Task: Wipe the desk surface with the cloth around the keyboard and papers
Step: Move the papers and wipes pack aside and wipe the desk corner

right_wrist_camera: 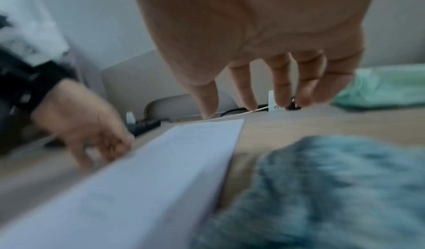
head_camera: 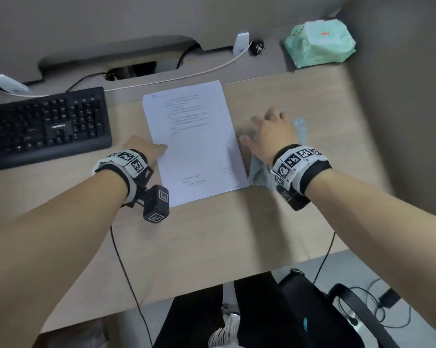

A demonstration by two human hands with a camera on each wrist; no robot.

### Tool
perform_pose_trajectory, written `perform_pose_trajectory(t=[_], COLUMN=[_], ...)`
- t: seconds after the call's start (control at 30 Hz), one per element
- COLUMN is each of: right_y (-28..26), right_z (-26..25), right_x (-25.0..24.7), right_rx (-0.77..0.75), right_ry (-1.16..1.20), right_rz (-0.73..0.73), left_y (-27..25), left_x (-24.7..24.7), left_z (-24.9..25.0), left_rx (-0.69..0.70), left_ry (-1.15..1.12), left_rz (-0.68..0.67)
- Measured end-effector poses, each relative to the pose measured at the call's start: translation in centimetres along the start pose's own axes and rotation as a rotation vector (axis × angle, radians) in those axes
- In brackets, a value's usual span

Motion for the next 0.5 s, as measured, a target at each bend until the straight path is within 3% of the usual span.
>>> perform_pose_trajectory(t=[0.1, 0.3, 0.5], right_y=[1.9, 4.1, 4.9], right_z=[-2.3, -2.5, -2.9], right_x=[1.5, 5.0, 6.2], right_rx=[0.044, 0.321, 0.386], right_ry=[0.379, 0.695, 0.709], right_rz=[-0.111, -0.223, -0.323], left_y=[0.0, 0.2, 0.3], left_x=[-0.2, 0.5, 1.4], left_z=[-0.2, -0.3, 0.3], left_rx=[-0.026, -0.111, -0.118], left_ry=[-0.090, -0.288, -0.399], left_rz=[-0.017, -0.097, -0.128])
Point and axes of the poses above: each hand's wrist, its own y-axis towards the middle knuckle, its own x-axis out of the palm, z = x × y, the point moved 10 cm from there along y, towards the middle knuckle, and after that the axes turned 7 degrees about -x, right-handed, at the moved point
